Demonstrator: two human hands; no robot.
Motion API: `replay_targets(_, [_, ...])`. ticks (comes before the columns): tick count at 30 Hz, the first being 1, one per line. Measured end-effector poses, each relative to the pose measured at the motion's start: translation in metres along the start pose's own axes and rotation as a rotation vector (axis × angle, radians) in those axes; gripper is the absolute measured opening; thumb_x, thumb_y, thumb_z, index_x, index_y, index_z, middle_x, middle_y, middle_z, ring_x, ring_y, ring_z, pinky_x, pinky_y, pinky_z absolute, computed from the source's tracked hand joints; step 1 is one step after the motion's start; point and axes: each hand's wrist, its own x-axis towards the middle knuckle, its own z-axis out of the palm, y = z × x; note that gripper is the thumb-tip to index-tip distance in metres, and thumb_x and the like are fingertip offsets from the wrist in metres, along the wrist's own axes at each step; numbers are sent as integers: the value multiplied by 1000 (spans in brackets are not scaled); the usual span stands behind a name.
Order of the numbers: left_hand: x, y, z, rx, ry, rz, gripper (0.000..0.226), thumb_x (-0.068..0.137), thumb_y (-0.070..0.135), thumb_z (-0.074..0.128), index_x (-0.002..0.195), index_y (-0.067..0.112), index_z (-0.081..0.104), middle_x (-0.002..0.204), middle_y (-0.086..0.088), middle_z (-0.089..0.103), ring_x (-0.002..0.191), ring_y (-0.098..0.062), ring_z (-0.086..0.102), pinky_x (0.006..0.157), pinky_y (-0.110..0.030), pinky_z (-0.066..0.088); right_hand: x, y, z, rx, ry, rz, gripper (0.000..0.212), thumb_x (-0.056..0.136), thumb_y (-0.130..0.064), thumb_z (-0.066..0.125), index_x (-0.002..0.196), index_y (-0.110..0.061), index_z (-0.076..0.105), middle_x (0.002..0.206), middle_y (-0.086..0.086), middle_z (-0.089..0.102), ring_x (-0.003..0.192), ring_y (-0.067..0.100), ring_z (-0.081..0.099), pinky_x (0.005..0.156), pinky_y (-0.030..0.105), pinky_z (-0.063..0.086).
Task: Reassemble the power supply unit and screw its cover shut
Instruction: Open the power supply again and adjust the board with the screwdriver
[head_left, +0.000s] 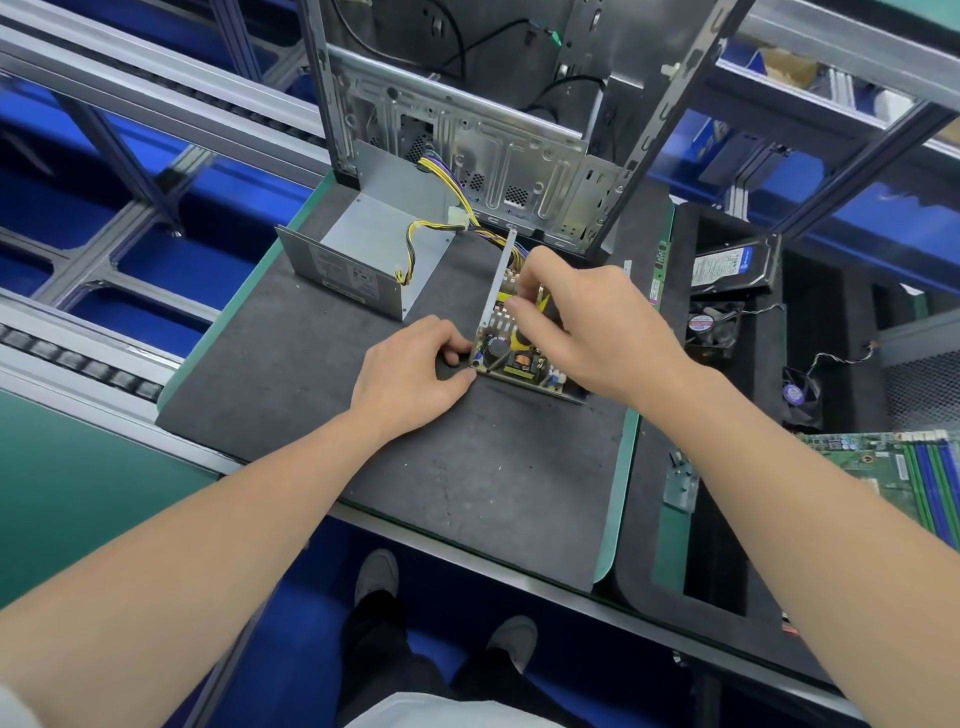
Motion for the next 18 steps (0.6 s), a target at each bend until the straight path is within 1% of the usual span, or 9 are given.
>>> replay_targets(2, [0, 1, 0, 2, 9, 1, 20, 79, 48, 69, 90, 49, 52, 89, 23, 60, 87, 2, 56, 72, -27, 45, -2, 0, 2, -12, -20, 9, 22, 106, -32, 55, 106, -11, 54, 56, -11, 40, 57, 21, 41, 61, 45, 49])
replay_targets(4, [-1, 1, 0, 4, 17, 6, 20, 79, 49, 69, 90, 49, 52, 89, 23, 60, 87, 3, 55, 71, -26, 45, -2, -2, 4, -18, -33, 8, 23, 106, -34, 53, 108, -11, 54, 58, -11, 41, 63, 26, 45, 64, 46, 51])
replay_targets(6, [-1, 2, -1, 4, 24, 13, 21, 78, 50, 68, 89, 50, 50, 88, 23, 60, 86, 4, 53, 68, -22, 41, -2, -6, 6, -21, -38, 0, 24, 107, -35, 53, 108, -11, 53, 62, -10, 43, 67, 30, 48, 66, 46, 51])
replay_targets(9, [-1, 3, -1, 11, 26, 8, 21, 78, 52, 66, 87, 53, 47, 86, 23, 59, 84, 7, 50, 66, -13, 34, 1, -10, 8, -48, -76, -28, 24, 107, -35, 50, 108, -11, 52, 77, -2, 60, 76, 37, 58, 70, 48, 52])
replay_targets(11, [-1, 3, -2, 11, 24, 1, 21, 78, 53, 66, 84, 57, 46, 86, 24, 59, 84, 13, 51, 66, -12, 34, 4, -11, 10, -66, -103, -34, 24, 108, -36, 49, 107, -13, 50, 84, 2, 66, 80, 39, 61, 71, 48, 52])
replay_targets(13, [-1, 3, -3, 10, 21, -4, 22, 78, 54, 66, 84, 58, 45, 86, 25, 60, 86, 19, 50, 67, -11, 33, 6, -12, 12, -92, -118, -38, 24, 108, -37, 48, 107, -13, 49, 84, 2, 65, 81, 40, 62, 68, 47, 51])
replay_targets(14, [-1, 3, -3, 9, 20, -6, 22, 78, 53, 66, 84, 58, 45, 87, 25, 60, 87, 20, 50, 67, -12, 34, 7, -11, 13, -105, -121, -43, 24, 108, -37, 48, 107, -13, 48, 82, 1, 62, 81, 40, 61, 66, 45, 50])
replay_targets(16, [-1, 3, -3, 5, 20, -8, 23, 78, 53, 67, 84, 59, 45, 88, 24, 60, 86, 16, 51, 68, -13, 35, 9, -11, 13, -126, -118, -53, 23, 107, -37, 49, 106, -14, 48, 78, -4, 54, 80, 39, 61, 60, 41, 43])
replay_targets(18, [-1, 2, -3, 0, 18, -7, 24, 77, 53, 67, 84, 60, 45, 88, 24, 60, 86, 10, 51, 68, -16, 38, 10, -10, 12, -140, -108, -71, 22, 107, -38, 50, 105, -15, 48, 76, -6, 51, 79, 38, 61, 59, 39, 41])
